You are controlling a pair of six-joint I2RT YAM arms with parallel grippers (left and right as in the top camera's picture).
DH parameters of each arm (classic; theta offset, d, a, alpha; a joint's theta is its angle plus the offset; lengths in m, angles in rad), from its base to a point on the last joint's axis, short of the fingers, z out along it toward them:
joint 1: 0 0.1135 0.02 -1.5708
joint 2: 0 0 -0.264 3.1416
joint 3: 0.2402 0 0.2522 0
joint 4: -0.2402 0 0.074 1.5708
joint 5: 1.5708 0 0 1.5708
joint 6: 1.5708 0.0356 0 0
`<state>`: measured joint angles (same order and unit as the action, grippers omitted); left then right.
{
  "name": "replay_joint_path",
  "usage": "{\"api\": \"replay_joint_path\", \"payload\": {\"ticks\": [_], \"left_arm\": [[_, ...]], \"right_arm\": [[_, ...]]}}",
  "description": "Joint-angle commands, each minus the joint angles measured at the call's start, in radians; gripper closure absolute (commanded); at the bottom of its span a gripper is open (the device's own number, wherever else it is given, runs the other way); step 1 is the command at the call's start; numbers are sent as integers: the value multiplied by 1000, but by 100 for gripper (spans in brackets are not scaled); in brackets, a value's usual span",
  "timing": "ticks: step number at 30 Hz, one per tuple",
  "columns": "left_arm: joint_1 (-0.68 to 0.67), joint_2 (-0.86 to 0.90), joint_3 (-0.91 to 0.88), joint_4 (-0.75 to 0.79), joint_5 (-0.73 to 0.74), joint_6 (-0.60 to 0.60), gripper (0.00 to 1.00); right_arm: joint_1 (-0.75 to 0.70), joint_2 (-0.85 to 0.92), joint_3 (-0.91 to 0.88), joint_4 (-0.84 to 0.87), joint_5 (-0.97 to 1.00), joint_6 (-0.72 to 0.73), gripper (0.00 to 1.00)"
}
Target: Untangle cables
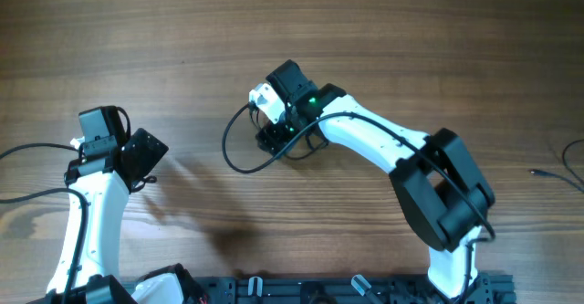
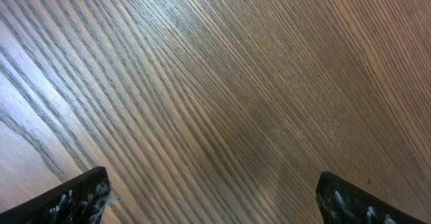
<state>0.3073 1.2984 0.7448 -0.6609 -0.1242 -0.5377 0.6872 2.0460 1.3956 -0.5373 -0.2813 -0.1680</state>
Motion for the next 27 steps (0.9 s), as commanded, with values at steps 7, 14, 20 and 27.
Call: {"api": "replay_joint_path", "payload": {"ticks": [7,14,20,27], "left_arm": [[4,5,-6,11,16,14,0],[4,5,-6,18,16,14,0],[4,5,-6,30,114,93,0],[-32,5,-6,62,612,431,18]], "right_arm": [[-2,117,-11,25,14,-16,27],[-2,155,-11,43,81,46,96],[-2,68,34,-66,189,142,96],[-2,-278,110,-158,391,141,96]]}}
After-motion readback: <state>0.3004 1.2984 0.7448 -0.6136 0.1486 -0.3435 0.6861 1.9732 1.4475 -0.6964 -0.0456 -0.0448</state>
